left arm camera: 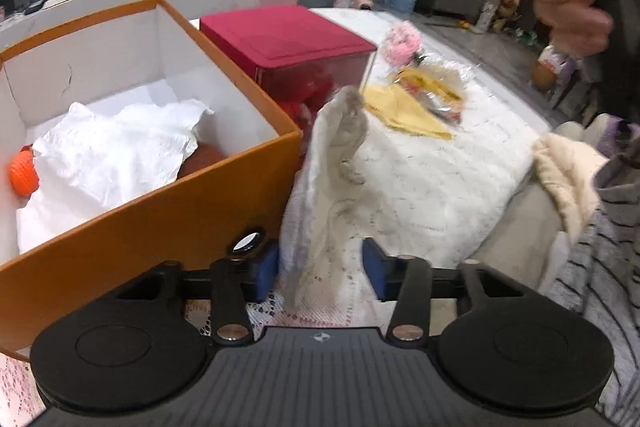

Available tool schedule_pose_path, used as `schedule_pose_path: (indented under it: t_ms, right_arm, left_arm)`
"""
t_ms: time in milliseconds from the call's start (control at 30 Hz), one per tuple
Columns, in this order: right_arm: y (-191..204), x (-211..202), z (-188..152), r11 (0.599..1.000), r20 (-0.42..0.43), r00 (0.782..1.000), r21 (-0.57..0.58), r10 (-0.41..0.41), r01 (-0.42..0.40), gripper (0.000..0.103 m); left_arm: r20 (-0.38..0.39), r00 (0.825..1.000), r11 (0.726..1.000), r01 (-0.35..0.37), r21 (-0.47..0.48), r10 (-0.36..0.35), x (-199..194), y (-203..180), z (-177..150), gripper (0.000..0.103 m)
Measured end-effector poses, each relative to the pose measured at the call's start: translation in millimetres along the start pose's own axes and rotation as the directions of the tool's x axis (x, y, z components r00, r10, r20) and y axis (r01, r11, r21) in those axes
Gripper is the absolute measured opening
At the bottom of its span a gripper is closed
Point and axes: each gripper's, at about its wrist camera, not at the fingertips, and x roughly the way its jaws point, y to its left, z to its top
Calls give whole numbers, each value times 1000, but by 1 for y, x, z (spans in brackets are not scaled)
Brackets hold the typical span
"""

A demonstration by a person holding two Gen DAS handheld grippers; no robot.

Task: Organize soft objects

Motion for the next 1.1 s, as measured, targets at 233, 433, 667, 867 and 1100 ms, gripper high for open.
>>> schedule_pose_path:
  t_ms: [233, 433, 667, 867, 1100]
  right_arm:
    - [-3, -2, 2, 999, 10, 1000, 27, 19, -19, 56]
    - [-1, -5, 3, 999, 23, 999, 20, 27, -27, 56]
    - [3, -13, -1, 999, 44, 998, -3, 41, -41, 56]
    - [2, -20, 1, 999, 73, 997, -8, 40, -39, 56]
    - [-4, -26, 1, 1000, 102, 995, 16, 16, -17, 56]
  left_arm:
    - [71, 994, 997, -81, -4, 81, -5, -7, -9, 40]
    - [117, 988, 995, -93, -28, 96, -7, -7, -6, 5]
    - [197, 980, 993, 27, -111, -5, -29, -11, -5, 4]
    - [339, 941, 997, 30, -76, -2, -71, -43, 3, 4]
    - [471, 882, 997, 10, -80, 29, -115, -54, 32, 4]
